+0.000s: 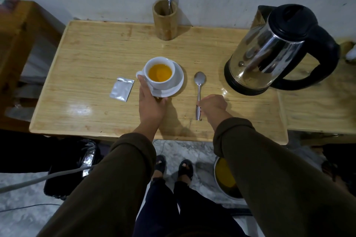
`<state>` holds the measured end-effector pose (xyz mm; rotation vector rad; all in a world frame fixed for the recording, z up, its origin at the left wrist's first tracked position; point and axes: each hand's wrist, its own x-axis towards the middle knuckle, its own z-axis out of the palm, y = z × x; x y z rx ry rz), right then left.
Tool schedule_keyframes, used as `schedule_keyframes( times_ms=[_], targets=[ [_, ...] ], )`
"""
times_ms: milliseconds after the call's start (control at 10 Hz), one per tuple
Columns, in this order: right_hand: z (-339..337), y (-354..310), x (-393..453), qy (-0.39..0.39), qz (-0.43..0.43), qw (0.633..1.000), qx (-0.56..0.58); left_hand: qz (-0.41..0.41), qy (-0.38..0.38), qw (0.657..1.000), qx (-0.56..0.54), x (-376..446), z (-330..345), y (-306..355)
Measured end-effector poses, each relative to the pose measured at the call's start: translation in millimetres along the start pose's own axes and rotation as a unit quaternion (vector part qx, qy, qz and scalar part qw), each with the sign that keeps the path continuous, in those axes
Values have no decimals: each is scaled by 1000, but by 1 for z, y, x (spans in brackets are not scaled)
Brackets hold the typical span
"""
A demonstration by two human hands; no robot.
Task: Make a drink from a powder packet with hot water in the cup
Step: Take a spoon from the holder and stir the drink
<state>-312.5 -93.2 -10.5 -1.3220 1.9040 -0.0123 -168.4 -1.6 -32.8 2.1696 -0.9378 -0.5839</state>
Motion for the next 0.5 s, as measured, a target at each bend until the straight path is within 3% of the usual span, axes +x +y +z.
schedule_keyframes(
  times_ms=[200,400,500],
  targets=[
    [-5,-1,-4,4,10,1000,-10,-18,-8,1000,-10,-1,-5,5],
    [-18,-8,-20,44,-33,997,-53,-5,-28,999,-14,-3,-16,10],
    [-18,-6,-37,47,-49,997,30,24,-33,999,-22,-12,-24,15]
  ],
)
